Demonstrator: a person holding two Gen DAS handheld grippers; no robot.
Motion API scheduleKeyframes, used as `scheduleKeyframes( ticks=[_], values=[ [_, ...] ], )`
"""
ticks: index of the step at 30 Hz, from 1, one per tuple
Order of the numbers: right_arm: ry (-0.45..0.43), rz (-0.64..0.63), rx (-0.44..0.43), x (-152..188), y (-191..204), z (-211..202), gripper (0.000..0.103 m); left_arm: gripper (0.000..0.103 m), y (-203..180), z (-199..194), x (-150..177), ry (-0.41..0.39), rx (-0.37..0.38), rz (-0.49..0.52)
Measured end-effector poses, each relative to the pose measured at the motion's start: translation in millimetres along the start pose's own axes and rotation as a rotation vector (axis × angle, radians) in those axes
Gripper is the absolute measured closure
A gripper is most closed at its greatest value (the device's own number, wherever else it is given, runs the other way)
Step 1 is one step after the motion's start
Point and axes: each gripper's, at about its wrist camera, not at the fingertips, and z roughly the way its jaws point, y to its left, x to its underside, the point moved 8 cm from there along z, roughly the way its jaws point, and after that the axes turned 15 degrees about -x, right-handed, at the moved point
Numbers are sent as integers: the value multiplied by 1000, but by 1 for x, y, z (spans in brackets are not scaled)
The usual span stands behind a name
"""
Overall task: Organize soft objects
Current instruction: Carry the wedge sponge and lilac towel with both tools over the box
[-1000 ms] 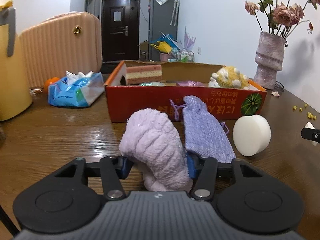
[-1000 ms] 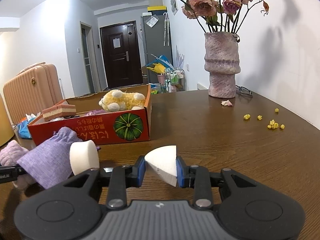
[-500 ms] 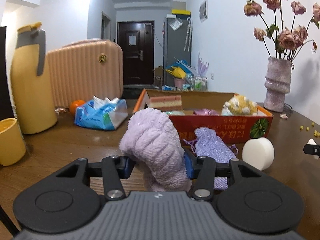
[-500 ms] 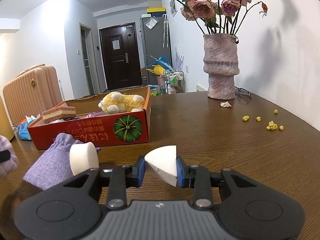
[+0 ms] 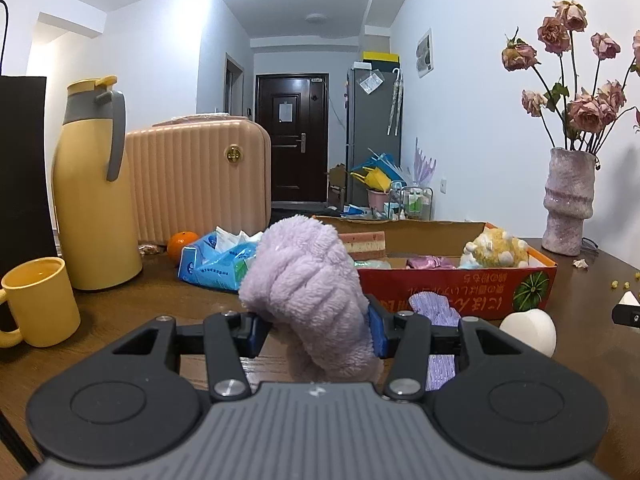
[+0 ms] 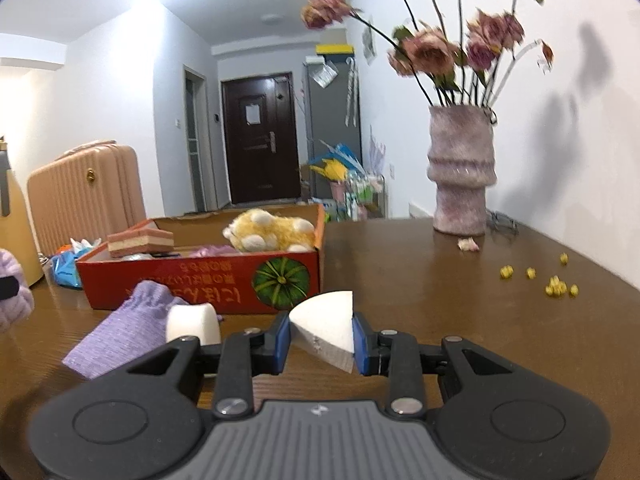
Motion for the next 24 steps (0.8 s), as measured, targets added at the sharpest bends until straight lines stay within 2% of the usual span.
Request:
scheduleKeyframes(
  ticks=[12, 24],
  values=[
    [-125, -94, -33, -18, 30, 5, 72, 54, -8, -4, -11, -40, 5, -14],
    [-180, -118, -45, -31, 46, 22, 72, 53, -28, 2, -23, -64, 27, -19]
  ],
)
